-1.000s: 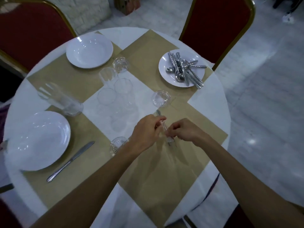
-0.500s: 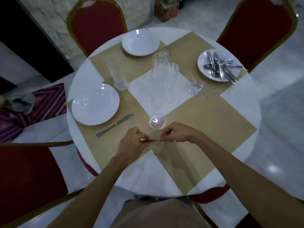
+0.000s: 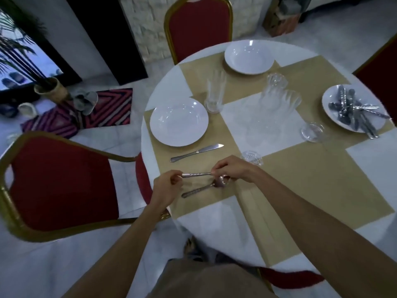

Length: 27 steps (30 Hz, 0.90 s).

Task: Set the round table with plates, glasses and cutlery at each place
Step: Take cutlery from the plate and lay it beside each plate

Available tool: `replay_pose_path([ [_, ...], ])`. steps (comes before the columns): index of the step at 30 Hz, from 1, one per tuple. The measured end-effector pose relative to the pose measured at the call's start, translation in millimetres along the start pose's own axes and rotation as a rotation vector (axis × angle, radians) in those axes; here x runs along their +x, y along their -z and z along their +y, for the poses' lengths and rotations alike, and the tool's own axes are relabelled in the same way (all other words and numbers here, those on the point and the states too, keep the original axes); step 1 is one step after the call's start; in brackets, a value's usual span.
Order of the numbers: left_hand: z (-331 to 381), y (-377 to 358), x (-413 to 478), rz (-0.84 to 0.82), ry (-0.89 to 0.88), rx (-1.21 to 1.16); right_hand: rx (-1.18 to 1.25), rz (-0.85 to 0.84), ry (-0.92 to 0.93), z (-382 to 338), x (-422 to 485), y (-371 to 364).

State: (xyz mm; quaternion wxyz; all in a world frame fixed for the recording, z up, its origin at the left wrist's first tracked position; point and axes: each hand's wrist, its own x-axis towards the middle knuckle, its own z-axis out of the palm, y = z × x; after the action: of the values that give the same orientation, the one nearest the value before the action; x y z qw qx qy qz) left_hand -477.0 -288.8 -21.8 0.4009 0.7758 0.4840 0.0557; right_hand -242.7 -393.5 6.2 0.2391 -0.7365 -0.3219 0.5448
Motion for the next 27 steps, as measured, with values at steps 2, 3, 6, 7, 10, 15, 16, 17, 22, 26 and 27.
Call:
replay_pose_path([
  [2, -3.7, -1.3, 4.6, 0.015, 0.039, -0.037, -0.021, -0.033, -0.017, -2.0, 11.4, -4.2],
  [3, -5.4, -1.5, 7.1, 0.021, 0.051, -0.044, -0.025, -0.037, -0.020, -2.8, 17.3, -6.5],
  [6, -11.5, -1.6, 12.1, 0.045, 0.091, -0.048, -0.032, -0.016, -0.001, -5.6, 34.3, -12.0],
  [7, -13.8, -1.8, 13.5, 0.045, 0.104, -0.045, -0.033, -0.014, -0.004, -6.8, 39.3, -13.7],
  [10, -17.8, -4.7, 17.2, 0.054, 0.133, -0.048, -0.059, 0.032, -0.038, -8.4, 51.8, -17.4],
  [15, -17.4, -14.6, 20.8, 0.128, 0.155, -0.080, -0.203, 0.184, -0.071, -6.6, 63.9, -16.6],
  [16, -17.5, -16.2, 21.1, 0.140, 0.150, -0.077, -0.210, 0.199, -0.067, -6.1, 66.1, -16.6],
  [17, -17.6, -17.7, 21.4, 0.149, 0.142, -0.071, -0.226, 0.209, -0.060, -5.8, 67.6, -16.7],
  [22, -20.0, -20.6, 21.9, 0.179, 0.114, -0.067, -0.369, 0.274, -0.020, -3.3, 68.0, -17.4],
  [26, -22.0, -21.7, 23.5, 0.166, 0.103, -0.060, -0.407, 0.335, 0.031, -3.5, 65.8, -18.6],
  [27, -22.0, -21.8, 23.5, 0.164, 0.103, -0.065, -0.411, 0.347, 0.032, -4.1, 65.5, -19.5],
])
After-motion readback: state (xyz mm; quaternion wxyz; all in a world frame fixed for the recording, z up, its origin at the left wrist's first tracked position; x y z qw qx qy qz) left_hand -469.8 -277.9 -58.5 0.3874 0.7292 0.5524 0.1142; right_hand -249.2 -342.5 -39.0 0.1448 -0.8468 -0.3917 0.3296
